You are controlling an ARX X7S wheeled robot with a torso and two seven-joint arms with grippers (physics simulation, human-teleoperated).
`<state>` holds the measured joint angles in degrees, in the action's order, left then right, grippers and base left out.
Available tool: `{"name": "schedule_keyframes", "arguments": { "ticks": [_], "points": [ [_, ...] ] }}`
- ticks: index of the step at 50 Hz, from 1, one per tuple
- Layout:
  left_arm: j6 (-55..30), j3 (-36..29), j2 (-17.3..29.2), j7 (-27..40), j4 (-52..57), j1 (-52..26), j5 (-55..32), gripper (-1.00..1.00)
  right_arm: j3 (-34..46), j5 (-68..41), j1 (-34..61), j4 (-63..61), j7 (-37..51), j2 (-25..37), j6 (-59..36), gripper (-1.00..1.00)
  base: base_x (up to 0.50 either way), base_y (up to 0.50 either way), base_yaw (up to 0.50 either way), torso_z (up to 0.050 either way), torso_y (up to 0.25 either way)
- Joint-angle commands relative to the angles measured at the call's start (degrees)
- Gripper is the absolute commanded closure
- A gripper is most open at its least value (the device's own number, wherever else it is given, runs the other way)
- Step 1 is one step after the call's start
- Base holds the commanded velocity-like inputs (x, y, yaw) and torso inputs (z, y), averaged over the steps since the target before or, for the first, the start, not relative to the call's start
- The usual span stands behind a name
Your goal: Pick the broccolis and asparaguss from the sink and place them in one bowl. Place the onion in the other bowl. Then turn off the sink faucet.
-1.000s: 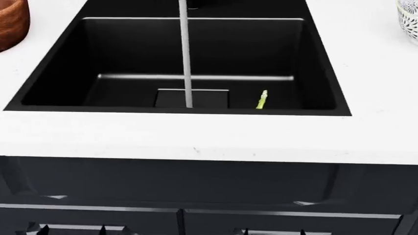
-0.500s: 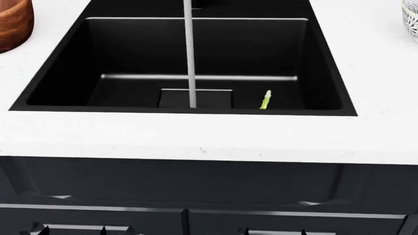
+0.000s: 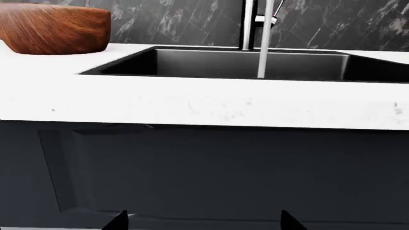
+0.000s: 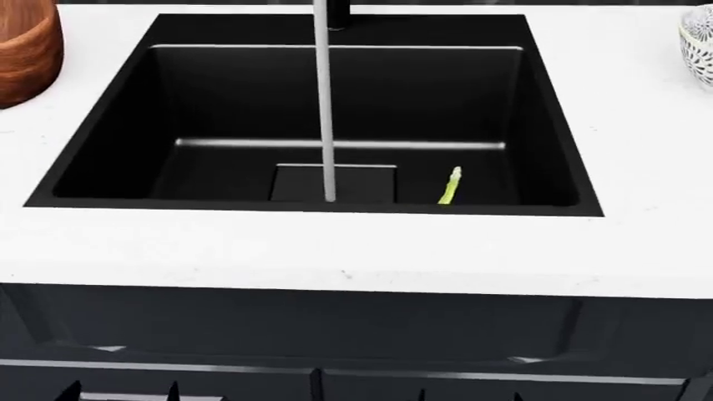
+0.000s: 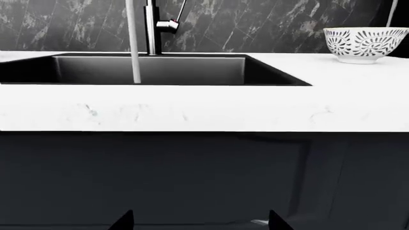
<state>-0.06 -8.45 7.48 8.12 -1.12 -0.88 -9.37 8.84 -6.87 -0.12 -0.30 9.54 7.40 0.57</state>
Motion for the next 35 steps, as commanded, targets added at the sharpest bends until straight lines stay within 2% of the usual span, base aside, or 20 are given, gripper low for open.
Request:
{"name": "schedule_keyframes", "arguments": {
  "ticks": [1, 22, 29, 30, 35],
  "points": [
    [0.8, -0.8, 0.6, 0.1, -0.2, 0.0, -0.3, -1.00, 0.5, -0.5, 0.2, 0.2, 0.6, 0.4, -0.1, -1.00, 0.00, 0.00, 0.00, 0.050, 0.000],
    [1.0, -2.1, 0.8, 1.2, 0.4, -0.1, -0.7, -1.00, 1.4, -1.3, 0.3, 0.1, 1.4, 1.1, -0.2, -1.00, 0.00, 0.00, 0.00, 0.050, 0.000],
    [0.6, -2.0, 1.4, 1.9, 0.6, 0.0, -0.5, -1.00, 1.6, -1.6, 0.3, 0.2, 1.6, 1.3, 0.0, -1.00, 0.00, 0.00, 0.00, 0.003, 0.000],
    [-0.9, 7.8, -7.0, -7.8, 1.1, 0.8, 7.9, -1.00, -8.1, 6.6, -0.5, -0.1, -8.0, -6.9, -1.0, -1.00, 0.00, 0.00, 0.00, 0.000, 0.000],
    [1.3, 6.4, -5.7, -6.6, -0.2, 0.6, 7.4, -1.00, -6.3, 5.8, -0.2, -0.2, -6.5, -5.7, -1.5, -1.00, 0.00, 0.00, 0.00, 0.000, 0.000]
  ]
}}
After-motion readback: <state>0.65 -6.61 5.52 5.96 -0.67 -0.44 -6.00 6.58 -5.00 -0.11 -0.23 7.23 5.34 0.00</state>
